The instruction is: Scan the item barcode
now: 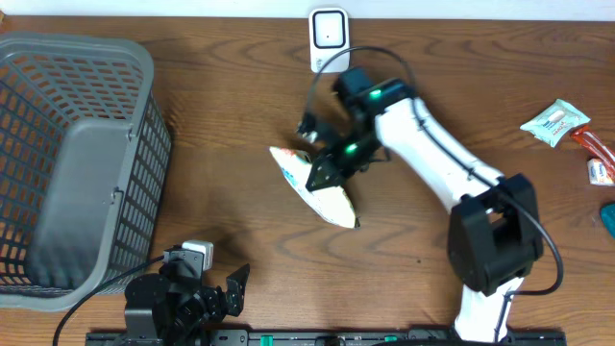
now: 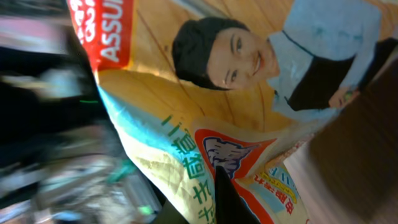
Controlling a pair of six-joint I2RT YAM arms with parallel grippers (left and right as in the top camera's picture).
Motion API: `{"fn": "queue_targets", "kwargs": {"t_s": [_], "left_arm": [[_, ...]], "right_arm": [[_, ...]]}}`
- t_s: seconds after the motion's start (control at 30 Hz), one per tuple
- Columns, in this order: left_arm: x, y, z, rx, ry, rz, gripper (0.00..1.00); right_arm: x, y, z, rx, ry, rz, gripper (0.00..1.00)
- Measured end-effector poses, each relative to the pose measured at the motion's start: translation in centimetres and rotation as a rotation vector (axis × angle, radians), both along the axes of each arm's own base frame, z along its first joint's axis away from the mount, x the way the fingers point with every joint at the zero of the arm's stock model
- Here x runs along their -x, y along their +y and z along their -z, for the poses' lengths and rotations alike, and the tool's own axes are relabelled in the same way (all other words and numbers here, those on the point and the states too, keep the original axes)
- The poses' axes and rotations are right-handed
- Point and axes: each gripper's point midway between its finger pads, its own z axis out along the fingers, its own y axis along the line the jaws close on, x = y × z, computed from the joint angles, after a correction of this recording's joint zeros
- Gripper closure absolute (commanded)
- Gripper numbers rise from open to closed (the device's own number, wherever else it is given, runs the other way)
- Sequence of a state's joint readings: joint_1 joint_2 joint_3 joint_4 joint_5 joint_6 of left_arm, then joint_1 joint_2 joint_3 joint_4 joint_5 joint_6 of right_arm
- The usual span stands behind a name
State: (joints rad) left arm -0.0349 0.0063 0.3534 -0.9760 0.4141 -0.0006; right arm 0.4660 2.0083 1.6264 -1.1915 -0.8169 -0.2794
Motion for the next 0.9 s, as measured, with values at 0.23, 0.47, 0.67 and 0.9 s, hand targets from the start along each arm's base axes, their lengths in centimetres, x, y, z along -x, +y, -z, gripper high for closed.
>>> {"fn": "queue_targets", "kwargs": {"t_s": [0.23, 0.47, 0.67, 0.9], "left_arm": [[0.0, 0.0, 0.0, 0.000, 0.000, 0.000, 0.01], [0.0, 0.0, 0.0, 0.000, 0.000, 0.000, 0.01], [0.0, 0.0, 0.0, 0.000, 0.000, 0.000, 0.01], [0.0, 0.0, 0.0, 0.000, 0.000, 0.000, 0.01]], "right_arm": [[0.7, -0.9, -0.1, -0.351, 0.161, 0.053, 0.99], [2.0, -0.4, -0.3, -0.594, 0.150, 0.020, 0.99], [1.8, -0.2, -1.3, -0.656, 0.158, 0.034, 0.99], [0.5, -1.2, -1.2, -0.625, 0.210, 0.105, 0.99]]}}
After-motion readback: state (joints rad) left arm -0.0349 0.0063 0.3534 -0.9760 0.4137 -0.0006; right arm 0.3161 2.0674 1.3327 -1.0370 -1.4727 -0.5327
